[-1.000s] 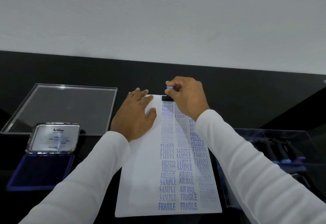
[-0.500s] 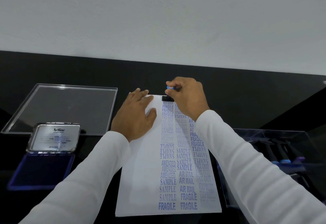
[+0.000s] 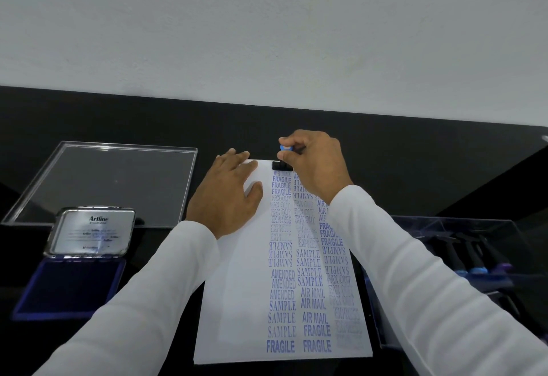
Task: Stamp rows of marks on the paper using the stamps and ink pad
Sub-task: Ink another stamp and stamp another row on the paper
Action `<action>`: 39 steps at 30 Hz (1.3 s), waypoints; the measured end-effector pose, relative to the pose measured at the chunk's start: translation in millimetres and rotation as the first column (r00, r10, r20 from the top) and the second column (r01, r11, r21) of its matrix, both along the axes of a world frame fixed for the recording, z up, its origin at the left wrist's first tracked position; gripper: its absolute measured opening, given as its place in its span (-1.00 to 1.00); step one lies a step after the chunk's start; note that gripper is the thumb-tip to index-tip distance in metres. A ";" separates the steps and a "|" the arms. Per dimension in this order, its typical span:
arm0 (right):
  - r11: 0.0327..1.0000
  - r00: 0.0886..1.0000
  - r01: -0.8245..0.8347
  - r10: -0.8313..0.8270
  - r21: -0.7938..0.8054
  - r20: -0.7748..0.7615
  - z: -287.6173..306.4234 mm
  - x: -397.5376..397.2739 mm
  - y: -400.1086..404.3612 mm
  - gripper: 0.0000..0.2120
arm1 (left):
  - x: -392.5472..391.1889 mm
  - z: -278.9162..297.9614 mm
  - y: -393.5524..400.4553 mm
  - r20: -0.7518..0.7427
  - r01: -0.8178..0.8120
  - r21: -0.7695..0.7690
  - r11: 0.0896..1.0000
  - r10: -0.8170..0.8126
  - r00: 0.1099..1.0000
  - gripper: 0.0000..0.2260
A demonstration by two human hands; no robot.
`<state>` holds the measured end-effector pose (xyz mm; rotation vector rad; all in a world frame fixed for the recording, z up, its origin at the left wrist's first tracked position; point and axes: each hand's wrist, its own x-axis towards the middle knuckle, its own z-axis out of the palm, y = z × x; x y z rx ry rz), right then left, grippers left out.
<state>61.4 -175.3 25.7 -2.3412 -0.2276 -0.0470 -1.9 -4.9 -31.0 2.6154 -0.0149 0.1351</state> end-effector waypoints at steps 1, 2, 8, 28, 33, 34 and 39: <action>1.000 1.000 0.004 -0.004 0.006 0.004 -0.7 0.1 0.3 -0.80 | -0.3 0.4 0.0 0.001 -0.001 0.000 1.000 0.001 1.000 -0.53; 1.000 1.000 0.008 -0.008 0.009 0.007 -1.1 0.1 0.3 -0.80 | -0.4 0.6 -0.3 0.000 -0.002 -0.001 1.000 0.002 1.000 -0.53; 1.000 1.000 0.009 -0.009 0.005 0.007 -1.2 0.3 1.3 -0.78 | -0.2 1.5 -0.4 -0.008 -0.003 -0.001 1.000 0.003 1.000 -0.52; 0.996 0.997 0.051 -0.055 0.072 0.054 0.3 -3.3 -5.1 -0.80 | 0.6 1.8 -0.8 -0.020 -0.006 0.002 1.000 0.006 1.000 -0.51; 0.941 0.968 0.230 -0.247 0.248 0.036 1.4 -1.4 -19.6 -0.92 | -0.2 1.5 -0.8 -0.031 -0.017 0.000 1.000 0.017 0.999 -0.50; 0.925 0.959 0.267 -0.282 0.272 0.016 1.0 -1.1 -21.4 -0.92 | -0.3 1.4 -0.7 -0.032 -0.017 -0.003 1.000 0.017 0.999 -0.50; 0.857 0.921 0.379 -0.386 0.350 -0.052 -0.8 -1.7 -27.2 -0.88 | -0.9 2.6 -0.9 -0.031 -0.013 -0.003 1.000 0.013 0.999 -0.50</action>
